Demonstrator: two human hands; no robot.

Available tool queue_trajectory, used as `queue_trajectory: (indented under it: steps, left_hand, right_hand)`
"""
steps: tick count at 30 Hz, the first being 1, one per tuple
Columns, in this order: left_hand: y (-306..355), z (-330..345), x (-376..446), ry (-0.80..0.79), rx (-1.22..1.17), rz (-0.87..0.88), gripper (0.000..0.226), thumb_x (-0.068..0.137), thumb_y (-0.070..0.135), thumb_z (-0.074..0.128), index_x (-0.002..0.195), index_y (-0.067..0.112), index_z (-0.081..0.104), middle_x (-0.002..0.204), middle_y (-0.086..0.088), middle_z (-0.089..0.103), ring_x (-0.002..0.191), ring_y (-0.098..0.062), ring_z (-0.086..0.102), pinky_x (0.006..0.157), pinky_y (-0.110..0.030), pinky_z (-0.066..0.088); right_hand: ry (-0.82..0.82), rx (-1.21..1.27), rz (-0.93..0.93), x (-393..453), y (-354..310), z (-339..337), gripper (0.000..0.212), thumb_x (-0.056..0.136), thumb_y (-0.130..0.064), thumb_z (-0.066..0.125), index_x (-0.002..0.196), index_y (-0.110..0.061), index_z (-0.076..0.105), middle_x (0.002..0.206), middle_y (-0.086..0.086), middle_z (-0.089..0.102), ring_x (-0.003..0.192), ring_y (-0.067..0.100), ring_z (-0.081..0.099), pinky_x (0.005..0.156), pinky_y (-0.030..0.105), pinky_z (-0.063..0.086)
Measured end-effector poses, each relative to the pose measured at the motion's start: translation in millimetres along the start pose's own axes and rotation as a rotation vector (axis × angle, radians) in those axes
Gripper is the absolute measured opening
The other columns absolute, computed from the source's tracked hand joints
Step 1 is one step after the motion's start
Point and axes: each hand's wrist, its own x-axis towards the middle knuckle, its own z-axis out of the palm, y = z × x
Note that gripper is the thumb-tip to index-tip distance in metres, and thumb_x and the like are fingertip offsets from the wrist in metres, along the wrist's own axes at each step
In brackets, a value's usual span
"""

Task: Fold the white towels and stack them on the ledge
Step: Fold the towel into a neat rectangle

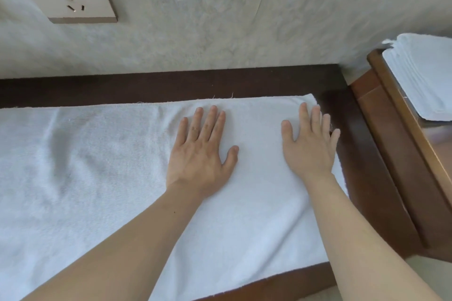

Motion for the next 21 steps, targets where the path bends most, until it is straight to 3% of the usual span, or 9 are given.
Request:
queue_trajectory:
  steps: [2,6,11,13,17,21]
  left_hand:
    - [0.6,-0.7,-0.6,0.004,0.003,-0.005,0.075,0.097,0.064,0.005,0.159,0.024,-0.005,0.164,0.008,-0.015,0.151,-0.015,-0.02,0.123,-0.041,-0.01]
    - [0.0,-1.9,-0.7,0.008,-0.011,-0.006,0.076,0.096,0.065,0.006,0.159,0.025,-0.005,0.163,0.008,-0.016,0.151,-0.014,-0.02,0.123,-0.041,-0.01]
    - [0.1,-4.6,-1.3,0.001,-0.001,-0.006,0.076,0.096,0.064,0.004,0.159,0.024,-0.006,0.166,0.006,-0.011,0.152,-0.016,-0.018,0.124,-0.043,-0.007]
    - [1.1,-5.7,-1.7,-0.011,0.0,0.005,0.077,0.095,0.064,0.005,0.16,0.023,-0.005,0.167,0.005,-0.009,0.153,-0.017,-0.015,0.124,-0.044,-0.006]
    - [-0.2,-5.6,-3.1,0.002,-0.021,0.007,0.077,0.095,0.063,0.008,0.16,0.022,0.0,0.168,0.003,-0.005,0.153,-0.018,-0.013,0.124,-0.043,-0.006]
    - [-1.5,-4.1,-5.4,0.019,-0.026,0.02,0.076,0.095,0.062,0.008,0.16,0.022,0.004,0.168,0.001,-0.001,0.154,-0.019,-0.01,0.124,-0.042,-0.008]
  right_hand:
    - [0.033,0.014,-0.025,-4.8,-16.4,-0.8,0.071,0.098,-0.061,0.005,0.16,-0.028,-0.004,0.168,0.0,-0.007,0.154,0.024,-0.01,0.122,0.052,-0.009]
    - [0.002,0.044,-0.341,-15.1,-44.8,7.0,0.067,0.097,-0.064,0.008,0.158,-0.04,-0.003,0.167,-0.006,-0.01,0.154,0.017,-0.013,0.123,0.045,-0.012]
    - [-0.037,0.057,0.056,3.2,5.1,-8.9,0.067,0.1,-0.061,0.01,0.16,-0.032,0.001,0.169,0.002,-0.005,0.154,0.025,-0.008,0.123,0.051,-0.006]
    - [0.017,0.052,0.028,-24.5,5.3,-10.0,0.07,0.099,-0.063,0.006,0.161,-0.029,0.003,0.169,0.003,-0.004,0.154,0.027,-0.008,0.123,0.052,-0.006]
    - [0.024,0.093,-0.243,-126.7,-20.8,17.1,0.066,0.1,-0.067,0.005,0.159,-0.038,-0.003,0.168,-0.003,-0.008,0.153,0.018,-0.014,0.124,0.047,-0.008]
    - [-0.021,0.029,-0.075,-146.9,26.6,21.4,0.065,0.098,-0.067,0.001,0.157,-0.041,-0.011,0.167,-0.004,-0.013,0.153,0.016,-0.017,0.124,0.047,-0.007]
